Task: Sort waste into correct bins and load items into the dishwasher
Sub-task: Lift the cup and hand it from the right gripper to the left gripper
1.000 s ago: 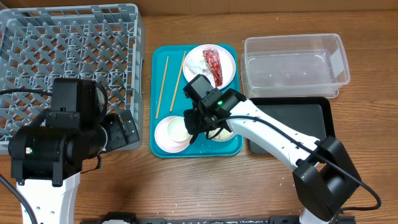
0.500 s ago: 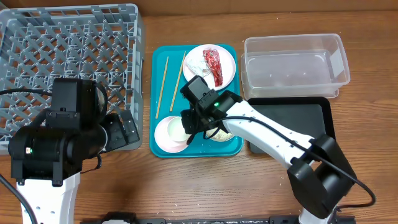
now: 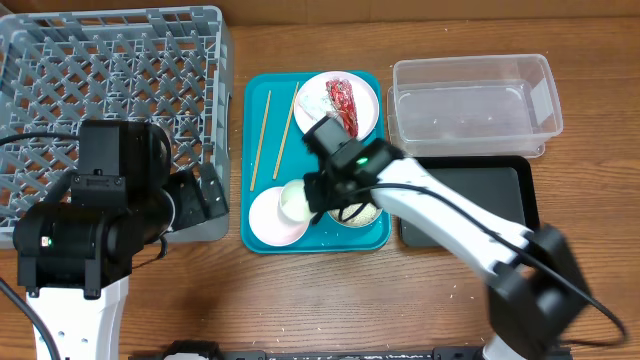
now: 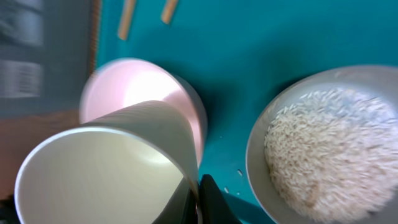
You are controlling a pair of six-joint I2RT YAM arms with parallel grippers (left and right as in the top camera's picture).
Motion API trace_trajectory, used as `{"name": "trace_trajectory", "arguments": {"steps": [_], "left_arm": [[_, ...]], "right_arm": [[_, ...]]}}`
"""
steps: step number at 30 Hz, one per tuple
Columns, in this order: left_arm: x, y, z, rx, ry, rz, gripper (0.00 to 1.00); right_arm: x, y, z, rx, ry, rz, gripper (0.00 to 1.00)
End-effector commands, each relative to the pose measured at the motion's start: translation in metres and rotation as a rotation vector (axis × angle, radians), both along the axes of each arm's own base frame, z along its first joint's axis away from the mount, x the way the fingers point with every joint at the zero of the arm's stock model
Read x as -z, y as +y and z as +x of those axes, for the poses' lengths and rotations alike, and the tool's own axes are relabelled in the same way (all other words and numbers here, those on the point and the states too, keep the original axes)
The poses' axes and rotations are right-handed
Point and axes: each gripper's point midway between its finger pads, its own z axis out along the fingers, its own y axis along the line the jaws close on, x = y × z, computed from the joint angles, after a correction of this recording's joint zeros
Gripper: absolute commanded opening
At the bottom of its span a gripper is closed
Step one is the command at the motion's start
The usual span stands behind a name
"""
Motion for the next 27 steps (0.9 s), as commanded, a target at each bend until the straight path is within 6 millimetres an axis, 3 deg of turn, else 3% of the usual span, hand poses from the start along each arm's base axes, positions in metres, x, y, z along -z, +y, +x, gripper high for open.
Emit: {"name": "trace_trajectory", "arguments": {"steps": [1, 6, 9, 12, 17, 21, 27], "left_arm": [[-0.015, -0.036, 0.007, 0.190, -0.066, -0.155, 1.00], [-0.055, -0.088, 0.008, 0.502, -0.200, -0.506, 0.97], [-0.082, -0.104, -0.002, 0.645, -0.267, -0.713, 1.00], [-0.101, -0.112, -0.009, 0.736, -0.317, -0.848, 1.00], [-0.115, -0.118, -0.014, 0.786, -0.341, -0.948, 1.00], [-0.131, -0.121, -0.023, 0.829, -0.369, -1.037, 1.00], [-0.137, -0.131, -0.034, 0.885, -0.349, -1.095, 1.00]], "right_arm": [[-0.088, 0.000, 0.006, -0.058, -0.151, 0.182, 0.04], [-0.167, -0.008, -0.018, -0.257, -0.235, 0.456, 0.04], [-0.217, -0.016, -0.040, -0.388, -0.282, 0.660, 0.04], [-0.252, -0.026, -0.058, -0.473, -0.314, 0.797, 0.04], [-0.282, -0.027, -0.084, -0.623, -0.335, 0.942, 0.04], [-0.289, -0.025, -0.085, -0.657, -0.367, 0.966, 0.04], [-0.303, -0.023, -0.082, -0.688, -0.430, 0.997, 0.04]]}}
